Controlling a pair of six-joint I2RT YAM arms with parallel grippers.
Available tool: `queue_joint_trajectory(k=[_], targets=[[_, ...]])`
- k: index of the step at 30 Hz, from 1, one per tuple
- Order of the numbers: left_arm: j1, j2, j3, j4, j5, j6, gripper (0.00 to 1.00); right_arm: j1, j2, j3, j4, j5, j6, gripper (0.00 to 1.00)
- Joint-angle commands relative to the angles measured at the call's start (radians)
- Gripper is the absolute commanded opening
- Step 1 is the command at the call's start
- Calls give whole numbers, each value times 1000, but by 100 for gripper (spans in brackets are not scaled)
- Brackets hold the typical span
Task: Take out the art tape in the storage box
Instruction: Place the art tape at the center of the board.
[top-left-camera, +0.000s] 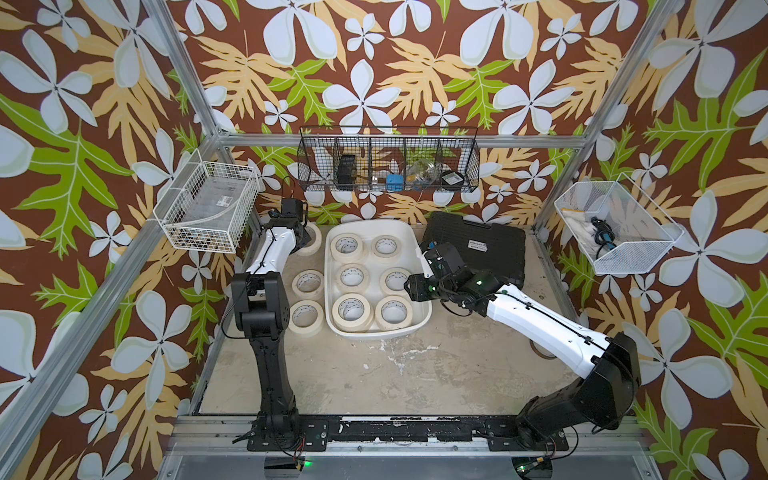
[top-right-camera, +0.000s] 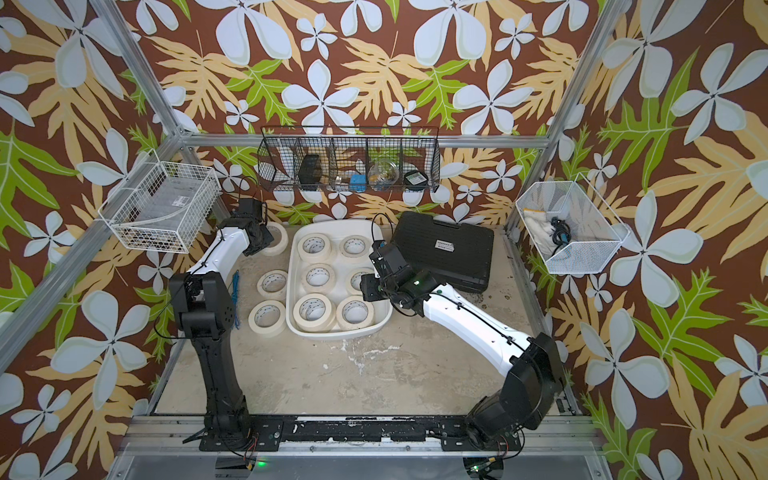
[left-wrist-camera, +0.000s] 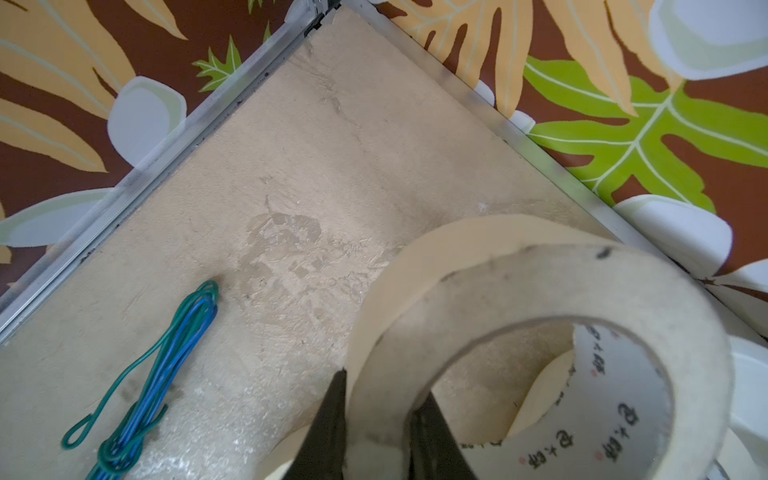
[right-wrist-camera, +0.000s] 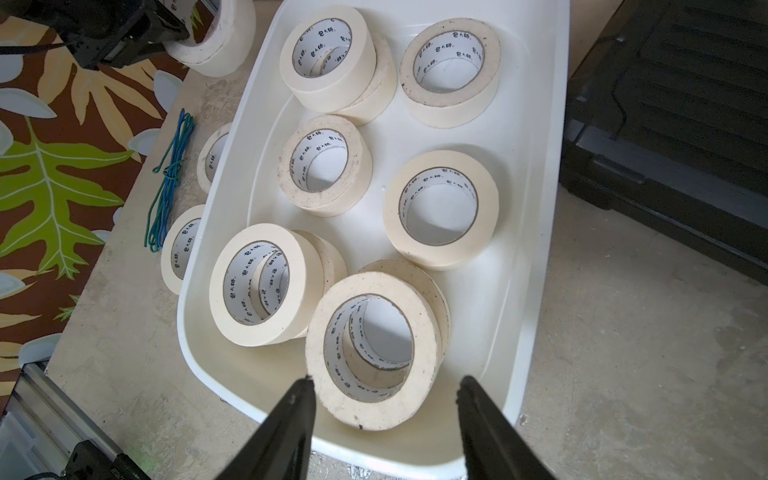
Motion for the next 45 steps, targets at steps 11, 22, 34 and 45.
queue_joint_trajectory(k=[11,22,34,45], targets=[[3,179,111,-35,-10,8,9,-1,-1,-37,43,-4,6,58],[6,219,119,-99,-5,-11,20,-10,8,-40,47,-7,6,58],[15,135,108,-153,-27,-10,41,-19,10,-22,34,-10,6,58],[15,-82,17,-174,35,64,42,-33,50,54,20,-5,3,59]])
